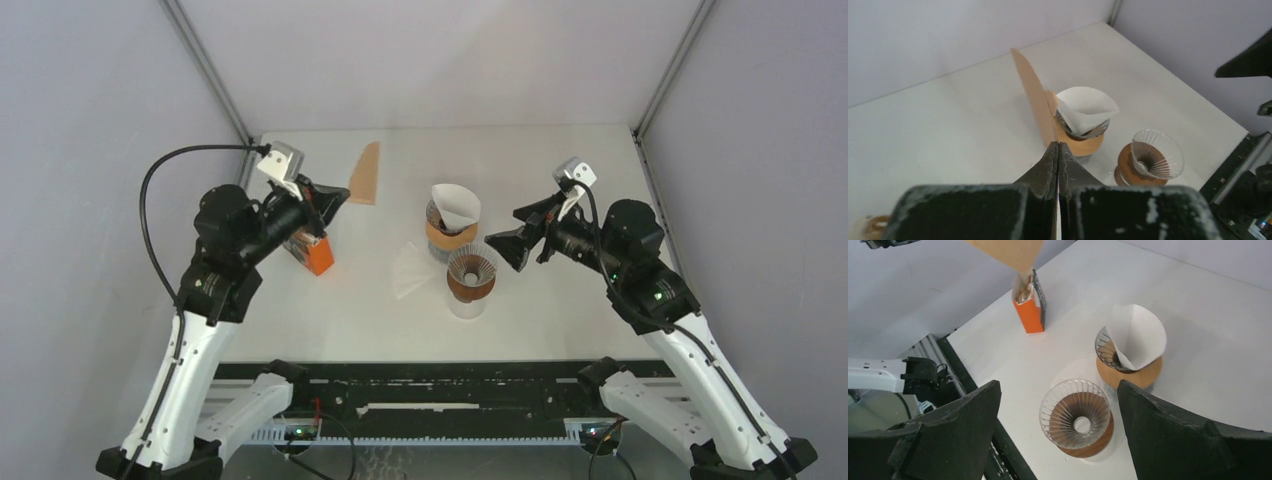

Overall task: Place the coffee filter in the dripper
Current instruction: Pick up the coffee filter from the coffee filter holder.

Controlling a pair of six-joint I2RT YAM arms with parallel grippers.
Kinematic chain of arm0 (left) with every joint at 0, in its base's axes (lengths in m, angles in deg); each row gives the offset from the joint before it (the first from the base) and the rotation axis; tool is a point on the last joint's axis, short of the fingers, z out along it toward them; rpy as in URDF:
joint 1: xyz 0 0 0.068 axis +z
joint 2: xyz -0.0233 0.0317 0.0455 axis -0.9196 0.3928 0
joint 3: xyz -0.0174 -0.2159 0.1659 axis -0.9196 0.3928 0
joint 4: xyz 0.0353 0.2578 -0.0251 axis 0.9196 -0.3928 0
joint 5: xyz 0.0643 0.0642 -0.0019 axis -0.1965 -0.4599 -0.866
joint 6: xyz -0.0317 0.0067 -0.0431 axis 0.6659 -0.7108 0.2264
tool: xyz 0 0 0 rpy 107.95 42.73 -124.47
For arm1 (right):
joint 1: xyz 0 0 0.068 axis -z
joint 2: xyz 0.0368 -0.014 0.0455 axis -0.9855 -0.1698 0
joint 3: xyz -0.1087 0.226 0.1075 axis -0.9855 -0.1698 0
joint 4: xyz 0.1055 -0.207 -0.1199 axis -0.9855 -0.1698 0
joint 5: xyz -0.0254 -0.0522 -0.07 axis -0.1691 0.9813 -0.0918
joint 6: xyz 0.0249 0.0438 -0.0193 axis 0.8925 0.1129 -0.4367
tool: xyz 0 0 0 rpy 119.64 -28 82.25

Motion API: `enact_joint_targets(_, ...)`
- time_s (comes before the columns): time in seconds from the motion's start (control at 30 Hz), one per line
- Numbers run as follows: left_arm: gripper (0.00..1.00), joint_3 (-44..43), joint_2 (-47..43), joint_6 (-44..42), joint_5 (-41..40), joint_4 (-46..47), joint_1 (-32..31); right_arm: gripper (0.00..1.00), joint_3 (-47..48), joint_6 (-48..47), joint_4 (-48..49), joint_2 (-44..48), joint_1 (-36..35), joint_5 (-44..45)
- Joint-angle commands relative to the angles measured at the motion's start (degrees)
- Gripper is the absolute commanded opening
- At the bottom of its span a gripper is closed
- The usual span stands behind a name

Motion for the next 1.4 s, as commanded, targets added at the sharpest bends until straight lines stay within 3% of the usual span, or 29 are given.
enact_joint_targets(0.0,0.0,1.45,0.63,-2.56,2.59,7.01,-4.61,0.94,3.97,-1.37,3.96,-2.34,-3.24,-0.09)
enact_joint_targets(0.53,0.0,5.53,4.89,2.8,0.49,16.79,-19.91,0.89,10.12,-0.21,2.58,-7.06,-9.38,7.99)
enact_joint_targets(0.77,0.0,8.24,6.23,1.16,-11.45,19.6,-27.45,0.86,12.58,9.69,-0.05,-9.67,-10.48,11.1)
enact_joint_targets(1.0,0.0,8.91,8.7,-3.04,-28.24,21.59,-36.34,0.74,12.58,21.51,-1.98,-11.95,-10.48,11.71)
enact_joint_targets(1.37,0.0,8.59,12.32,-5.46,-37.76,23.92,-43.2,0.68,14.18,28.8,-2.24,-13.51,-11.44,11.53)
